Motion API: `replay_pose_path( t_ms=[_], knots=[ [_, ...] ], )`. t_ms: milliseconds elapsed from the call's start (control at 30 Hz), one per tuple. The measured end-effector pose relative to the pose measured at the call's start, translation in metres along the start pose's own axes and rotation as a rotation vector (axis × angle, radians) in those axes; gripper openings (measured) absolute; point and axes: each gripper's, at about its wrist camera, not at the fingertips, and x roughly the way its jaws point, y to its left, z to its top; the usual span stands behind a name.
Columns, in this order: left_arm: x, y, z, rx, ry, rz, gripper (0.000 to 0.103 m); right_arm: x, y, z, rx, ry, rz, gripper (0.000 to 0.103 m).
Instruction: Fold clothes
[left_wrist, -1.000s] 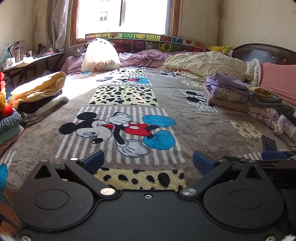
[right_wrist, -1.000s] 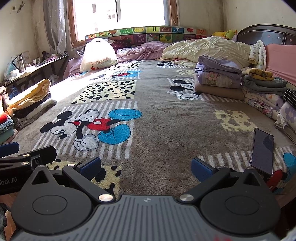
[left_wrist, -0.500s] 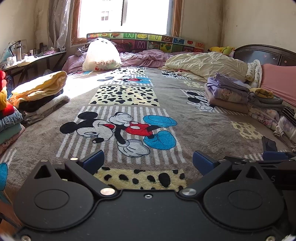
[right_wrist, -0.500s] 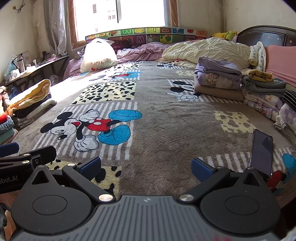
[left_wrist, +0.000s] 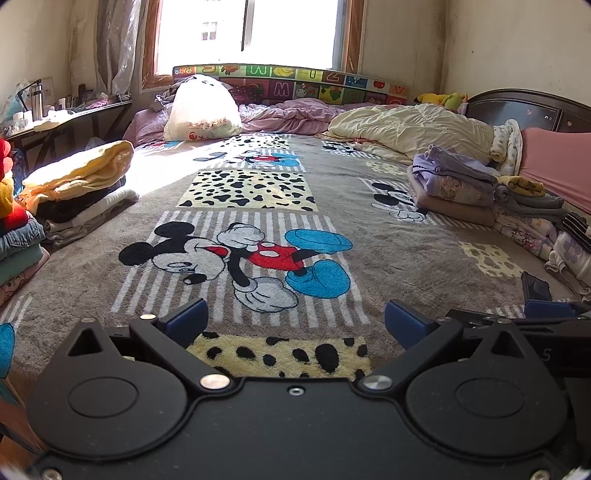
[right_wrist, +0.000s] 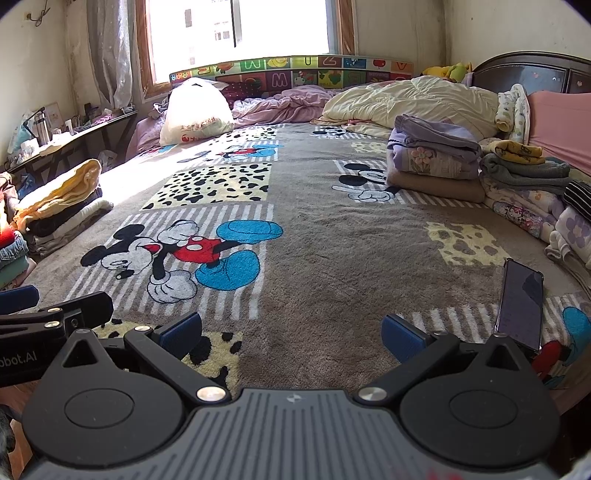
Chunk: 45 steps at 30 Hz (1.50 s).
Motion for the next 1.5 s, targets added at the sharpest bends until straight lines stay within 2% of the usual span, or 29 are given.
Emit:
replay_pose_path(
  t_ms=[667,1167,1400,1500],
  knots=[
    [-0.003,0.000,0.001,-0.006,-0.003,-0.015,0.103,-0.005,-0.001,0.002,-0.006,-0.005,-0.010,0.103],
    [-0.015,0.002,0.010,-0.018,-0.020,-0.048,0.103,-0.017,0.002,0.009,0.008,-0.044,-0.001,0.103],
    [-0.018,-0.001,0.020,-0.076,-0.047,-0.114,0.103,-0.024,-0.027,0.014,0.156,-0.093,0.117,0.103],
    [-0.013,-0.012,0.029,-0.072,-0.052,-0.143,0.103,-0.025,-0.047,0.017,0.213,-0.139,0.119,0.103]
  ],
)
